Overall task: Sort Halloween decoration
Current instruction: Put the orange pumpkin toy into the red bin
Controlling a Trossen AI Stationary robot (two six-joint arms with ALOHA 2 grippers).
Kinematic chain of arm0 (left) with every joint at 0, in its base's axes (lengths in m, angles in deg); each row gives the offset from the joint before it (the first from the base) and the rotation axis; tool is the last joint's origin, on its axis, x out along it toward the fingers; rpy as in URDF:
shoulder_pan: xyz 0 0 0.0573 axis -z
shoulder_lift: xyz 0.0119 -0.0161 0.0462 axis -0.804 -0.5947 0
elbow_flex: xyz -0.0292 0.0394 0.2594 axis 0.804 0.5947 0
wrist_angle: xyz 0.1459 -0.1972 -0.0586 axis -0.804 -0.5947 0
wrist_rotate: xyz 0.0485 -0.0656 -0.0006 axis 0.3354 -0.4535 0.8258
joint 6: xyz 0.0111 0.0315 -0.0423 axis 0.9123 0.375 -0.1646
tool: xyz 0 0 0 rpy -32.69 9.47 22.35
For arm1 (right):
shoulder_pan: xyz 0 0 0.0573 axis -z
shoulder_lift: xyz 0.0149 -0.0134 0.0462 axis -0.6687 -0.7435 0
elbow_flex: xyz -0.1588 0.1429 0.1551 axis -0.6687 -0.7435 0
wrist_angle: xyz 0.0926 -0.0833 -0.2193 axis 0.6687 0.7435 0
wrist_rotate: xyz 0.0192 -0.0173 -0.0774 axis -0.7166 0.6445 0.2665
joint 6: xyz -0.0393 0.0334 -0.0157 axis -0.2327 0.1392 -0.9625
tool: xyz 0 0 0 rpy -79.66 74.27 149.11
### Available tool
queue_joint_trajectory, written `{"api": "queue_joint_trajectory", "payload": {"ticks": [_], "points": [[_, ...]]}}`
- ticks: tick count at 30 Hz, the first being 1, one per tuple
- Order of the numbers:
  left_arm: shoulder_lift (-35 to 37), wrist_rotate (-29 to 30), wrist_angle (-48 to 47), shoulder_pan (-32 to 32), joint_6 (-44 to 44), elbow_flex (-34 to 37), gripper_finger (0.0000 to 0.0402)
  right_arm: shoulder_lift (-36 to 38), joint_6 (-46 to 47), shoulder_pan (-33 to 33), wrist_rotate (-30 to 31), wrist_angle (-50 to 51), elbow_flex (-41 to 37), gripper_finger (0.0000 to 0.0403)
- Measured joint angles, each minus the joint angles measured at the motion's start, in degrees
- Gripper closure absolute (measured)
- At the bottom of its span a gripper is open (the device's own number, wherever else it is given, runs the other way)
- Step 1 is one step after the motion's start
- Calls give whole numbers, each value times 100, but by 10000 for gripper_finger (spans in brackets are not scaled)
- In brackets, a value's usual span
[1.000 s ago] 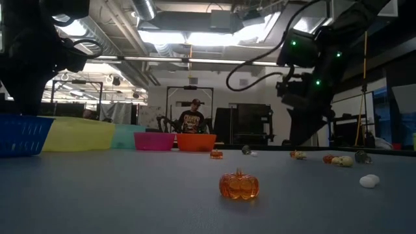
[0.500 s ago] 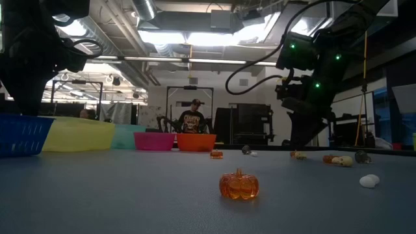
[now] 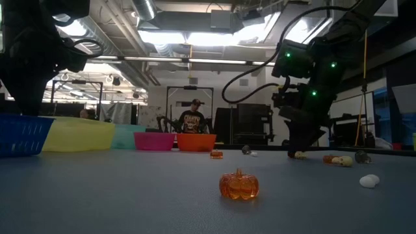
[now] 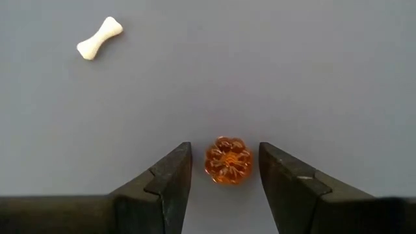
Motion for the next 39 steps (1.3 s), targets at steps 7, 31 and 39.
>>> {"api": "queue_joint_trajectory", "payload": {"ticks": [7,31,39], "points": [[0,6,12,0,0,0,219,-68,0,-2,4,-7,8,224],[0,28,15,0,1,0,219,-87,-7,0,-139,-2,-5,307],[0,190,94,-2,3,0,219,-88,-10,7,-263,35,50,299]]}}
